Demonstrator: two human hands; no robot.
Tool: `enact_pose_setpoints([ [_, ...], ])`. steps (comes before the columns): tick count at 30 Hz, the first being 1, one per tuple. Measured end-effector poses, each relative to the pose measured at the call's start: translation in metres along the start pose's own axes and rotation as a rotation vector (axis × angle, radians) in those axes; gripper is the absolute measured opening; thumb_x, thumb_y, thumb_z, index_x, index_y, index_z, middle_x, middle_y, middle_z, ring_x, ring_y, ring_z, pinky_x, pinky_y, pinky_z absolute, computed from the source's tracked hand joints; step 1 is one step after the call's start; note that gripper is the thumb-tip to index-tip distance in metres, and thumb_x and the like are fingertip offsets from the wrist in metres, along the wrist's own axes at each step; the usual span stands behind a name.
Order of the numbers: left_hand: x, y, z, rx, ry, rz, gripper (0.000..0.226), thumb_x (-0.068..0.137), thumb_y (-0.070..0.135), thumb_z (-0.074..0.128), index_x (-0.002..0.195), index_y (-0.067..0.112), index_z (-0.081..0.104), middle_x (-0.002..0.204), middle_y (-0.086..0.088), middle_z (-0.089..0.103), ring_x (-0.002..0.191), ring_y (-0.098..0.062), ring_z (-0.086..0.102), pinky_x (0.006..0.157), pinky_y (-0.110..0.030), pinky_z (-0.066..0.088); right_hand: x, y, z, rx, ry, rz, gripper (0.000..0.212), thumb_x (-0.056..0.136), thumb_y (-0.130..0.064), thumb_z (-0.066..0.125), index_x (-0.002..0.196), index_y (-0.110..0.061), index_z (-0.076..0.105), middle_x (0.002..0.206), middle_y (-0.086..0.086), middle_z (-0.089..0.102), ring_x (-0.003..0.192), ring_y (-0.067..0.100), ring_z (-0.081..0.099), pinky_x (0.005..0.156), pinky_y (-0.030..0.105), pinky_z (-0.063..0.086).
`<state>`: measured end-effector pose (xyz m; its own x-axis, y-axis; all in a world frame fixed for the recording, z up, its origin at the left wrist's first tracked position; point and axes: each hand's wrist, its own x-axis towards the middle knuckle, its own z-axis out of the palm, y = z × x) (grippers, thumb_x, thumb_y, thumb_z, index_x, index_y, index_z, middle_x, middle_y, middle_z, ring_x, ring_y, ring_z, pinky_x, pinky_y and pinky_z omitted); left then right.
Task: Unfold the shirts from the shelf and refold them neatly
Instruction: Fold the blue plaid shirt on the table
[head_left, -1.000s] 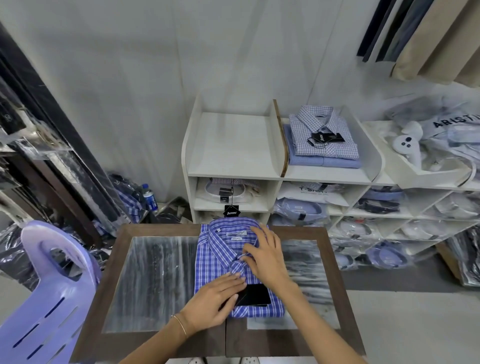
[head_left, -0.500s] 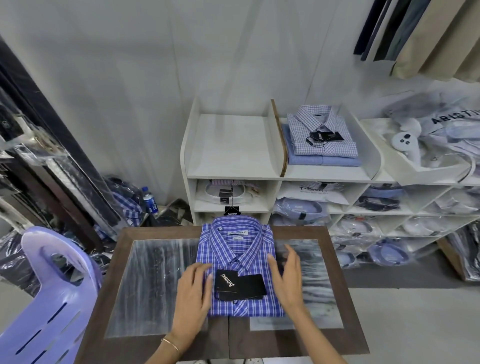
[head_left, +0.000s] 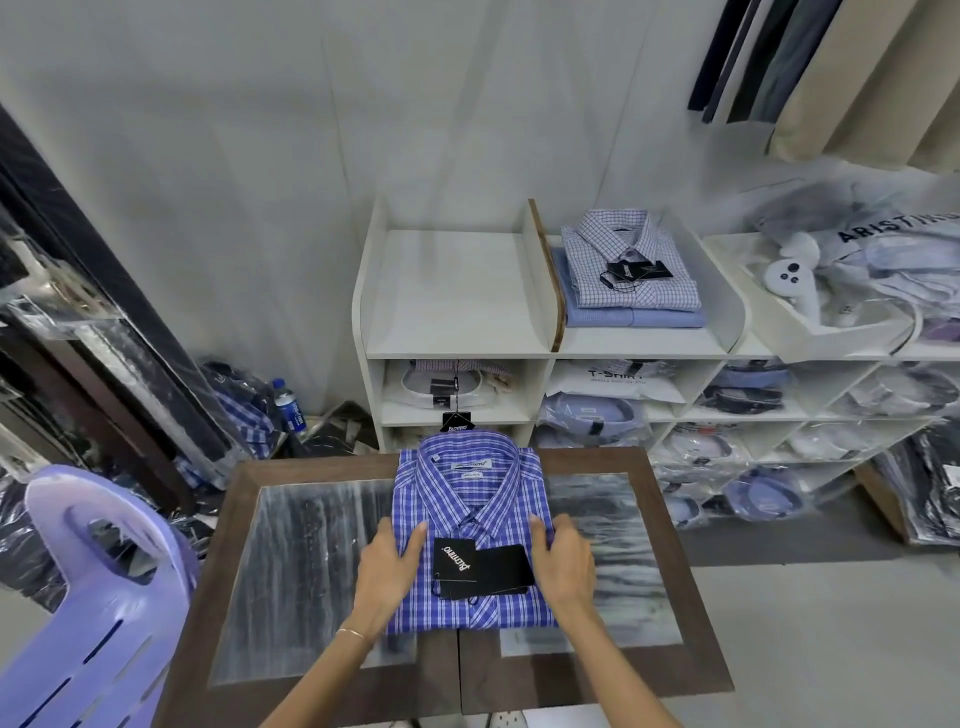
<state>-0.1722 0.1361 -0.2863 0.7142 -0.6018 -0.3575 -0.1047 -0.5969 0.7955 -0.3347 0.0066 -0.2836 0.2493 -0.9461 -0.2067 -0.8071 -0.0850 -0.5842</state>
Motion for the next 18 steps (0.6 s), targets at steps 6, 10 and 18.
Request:
enact_pose_setpoints([
  [6,-0.005,0.004,-0.008,-0.200,-0.084,0.071,0.022,0.095,0.029,0.054,0.113,0.017,0.050,0.106,-0.003,0.066,0.081,-0.004,0.069,0.063,-0.017,0.054,-0.004,-0.005,-0.005,0.310,-0.086,0.047,0.024,0.099,-0.033,0.046,0.086,-0.014,0.050,0.071,0.001,0.054,0.063,0.014,0.050,0.061,0.032,0.045],
  [10,-0.005,0.008,-0.015,-0.595,-0.208,-0.118,0.035,0.093,0.025,0.059,0.126,0.025,0.046,0.113,-0.006,0.067,0.090,-0.014,0.071,0.072,-0.032,0.059,-0.012,-0.013,-0.018,0.670,-0.200,0.208,0.022,0.099,-0.021,0.048,0.102,-0.004,0.062,0.092,0.010,0.065,0.090,0.023,0.060,0.083,0.030,0.046],
  [18,0.007,0.009,-0.031,-0.958,-0.471,-0.503,0.051,0.085,0.026,0.060,0.133,0.010,0.050,0.119,-0.024,0.064,0.103,-0.040,0.064,0.080,-0.054,0.056,-0.012,0.000,-0.032,1.051,-0.505,0.430,0.037,0.099,-0.030,0.045,0.122,-0.004,0.057,0.111,0.017,0.069,0.104,0.032,0.066,0.089,0.044,0.053],
])
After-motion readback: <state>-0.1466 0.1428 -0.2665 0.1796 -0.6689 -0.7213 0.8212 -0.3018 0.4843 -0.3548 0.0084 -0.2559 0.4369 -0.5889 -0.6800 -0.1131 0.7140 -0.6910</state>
